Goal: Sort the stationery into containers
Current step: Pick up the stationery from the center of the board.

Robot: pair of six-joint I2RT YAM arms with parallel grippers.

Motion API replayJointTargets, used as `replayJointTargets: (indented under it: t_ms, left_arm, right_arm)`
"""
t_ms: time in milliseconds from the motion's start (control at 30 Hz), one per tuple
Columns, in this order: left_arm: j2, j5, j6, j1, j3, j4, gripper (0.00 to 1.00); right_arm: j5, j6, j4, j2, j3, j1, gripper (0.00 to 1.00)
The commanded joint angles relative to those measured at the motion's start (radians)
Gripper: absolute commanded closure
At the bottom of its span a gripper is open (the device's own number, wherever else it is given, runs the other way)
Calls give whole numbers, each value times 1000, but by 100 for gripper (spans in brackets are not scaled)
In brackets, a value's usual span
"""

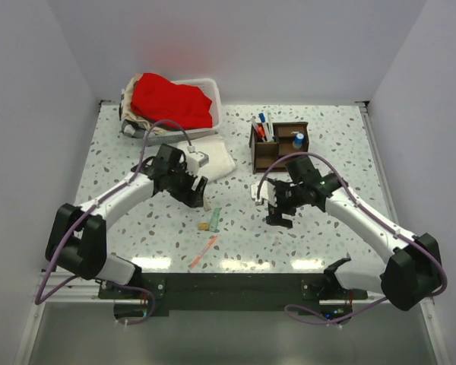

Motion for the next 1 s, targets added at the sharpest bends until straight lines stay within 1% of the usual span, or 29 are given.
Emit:
replayJointTargets:
  t_ms: [0,33,67,100,133,167,233,267,300,333,400,467,533,600,667,767,867,967]
  left_arm:
    - [-115,-42,24,135,63,-31,18]
    - [-124,-34,27,202,63,-31,16]
    - [-134,-36,27,232,61,-20,14]
    - [-155,-37,29,258,57,-9,13]
    - [-167,-34,26,307,51,2,11]
    - [-180,-28,24,330,48,18,11]
    - [-213,-10,17,382,38,26,10]
    - [-226,-11,10,397,34,29,9]
    - [-251,-11,4,404,28,32,9]
    - [-265,-13,-6,445,22,34,8]
    - [-305,-27,-13,471,5,40,7]
    - [-331,-40,-25,506,-8,46,6]
    - [-367,-45,-33,540,-21,46,6]
    - [-396,-44,-37,554,-34,43,5]
    - [-422,-39,-37,566,-43,37,5]
    - [-440,-34,-36,568,-64,29,5]
    - [-447,-34,-31,569,-77,26,5]
    - [-436,-31,-33,569,-74,26,5]
  right_arm:
    - [-84,-365,-58,138,161,58,10]
    - [-134,-406,-87,234,205,58,11]
    - [-157,-452,-111,282,299,61,11]
    - [-180,-555,-151,340,354,68,15]
    - [-191,-588,-212,391,411,76,17]
    - [-200,-613,-243,492,521,85,18]
    - [-196,-729,-310,577,620,116,21]
    - [-172,-775,-375,648,693,125,21]
    - [-155,-865,-397,673,717,147,22]
    - [-135,-918,-421,699,733,159,22]
    - [-93,-1031,-466,750,763,185,22]
    - [-79,-1105,-528,779,799,199,23]
    - [-55,-1193,-568,819,821,219,27]
    - [-56,-1233,-556,830,826,234,29]
    - [-61,-1237,-549,862,853,251,30]
    - [-78,-1210,-559,919,919,271,32]
    - [-73,-1185,-546,960,950,288,34]
    - [-62,-1172,-556,1002,984,300,40]
